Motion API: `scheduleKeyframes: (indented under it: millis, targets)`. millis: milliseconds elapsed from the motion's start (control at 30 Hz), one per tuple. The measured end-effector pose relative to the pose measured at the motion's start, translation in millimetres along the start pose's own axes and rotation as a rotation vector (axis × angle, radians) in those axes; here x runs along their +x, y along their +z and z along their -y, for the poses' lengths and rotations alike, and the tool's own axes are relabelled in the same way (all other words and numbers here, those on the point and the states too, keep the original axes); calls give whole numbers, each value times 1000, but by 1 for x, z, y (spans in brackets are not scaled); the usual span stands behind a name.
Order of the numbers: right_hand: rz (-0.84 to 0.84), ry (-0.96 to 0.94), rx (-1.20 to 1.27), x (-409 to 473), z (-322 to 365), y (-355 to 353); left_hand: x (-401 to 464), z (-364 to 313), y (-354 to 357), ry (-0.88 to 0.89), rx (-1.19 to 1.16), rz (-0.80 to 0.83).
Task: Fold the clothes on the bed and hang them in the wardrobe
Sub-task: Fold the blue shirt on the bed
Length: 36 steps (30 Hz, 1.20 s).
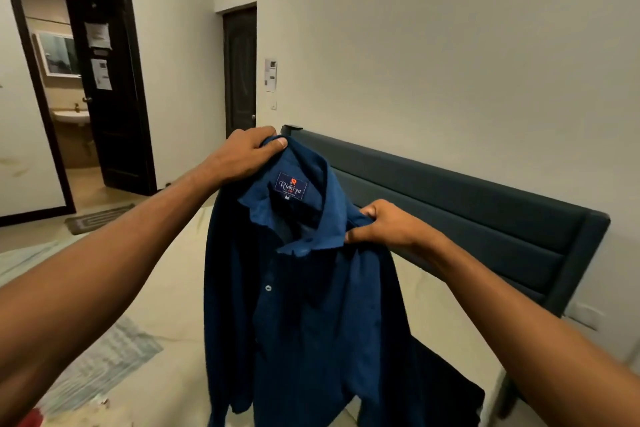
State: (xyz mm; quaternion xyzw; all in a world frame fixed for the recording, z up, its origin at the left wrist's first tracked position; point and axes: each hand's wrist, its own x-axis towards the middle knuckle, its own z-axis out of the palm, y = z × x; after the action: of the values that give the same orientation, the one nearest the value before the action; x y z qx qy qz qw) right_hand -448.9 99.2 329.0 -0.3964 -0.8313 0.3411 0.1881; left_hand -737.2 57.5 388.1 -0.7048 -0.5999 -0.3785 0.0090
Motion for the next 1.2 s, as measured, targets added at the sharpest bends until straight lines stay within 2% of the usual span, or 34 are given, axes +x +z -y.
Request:
scheduleKeyframes:
  millis: [67, 133, 267, 333, 433, 533, 600, 700, 767, 833, 900, 1000, 1067, 1133, 1200]
  targets:
    - [-121, 19, 154, -1, -10, 2, -5, 1, -3, -75, -69, 98]
    - [-209, 35, 196, -1, -19, 3, -12, 0, -4, -138, -135, 214]
    - [-325, 51, 18, 2, -37, 3, -36, 16, -3, -338, -539, 675]
    - [-325, 25, -172, -1, -41, 5, -52, 36, 6, -417, -638, 812]
    - [-250, -3, -363, -1, -48, 16, -76, 55, 25, -473, -522, 983]
    - [-159, 41, -411, 5, -54, 19, -89, 64, 30, -462, -305, 1093]
    - [-100, 75, -396, 7, -52, 18, -88, 69, 24, -416, -146, 1010]
    - [-74, 107, -258, 10, -49, 15, -82, 86, 31, -361, 32, 598]
    - [-36, 133, -238, 11, -51, 17, -87, 99, 52, -330, 269, 356]
    - [17, 155, -280, 13, -58, 23, -103, 114, 79, -342, 416, 276]
    - [49, 162, -289, 16, -67, 29, -118, 126, 95, -384, 374, 176]
    - [26, 171, -204, 21, -74, 36, -128, 136, 98, -370, 356, -68]
    - [13, 186, -164, 28, -78, 37, -128, 137, 102, -347, 375, -141]
    - [25, 212, -172, 35, -83, 40, -128, 138, 111, -408, 318, -187]
    - [48, 230, -187, 46, -89, 41, -121, 140, 119, -548, 153, -256]
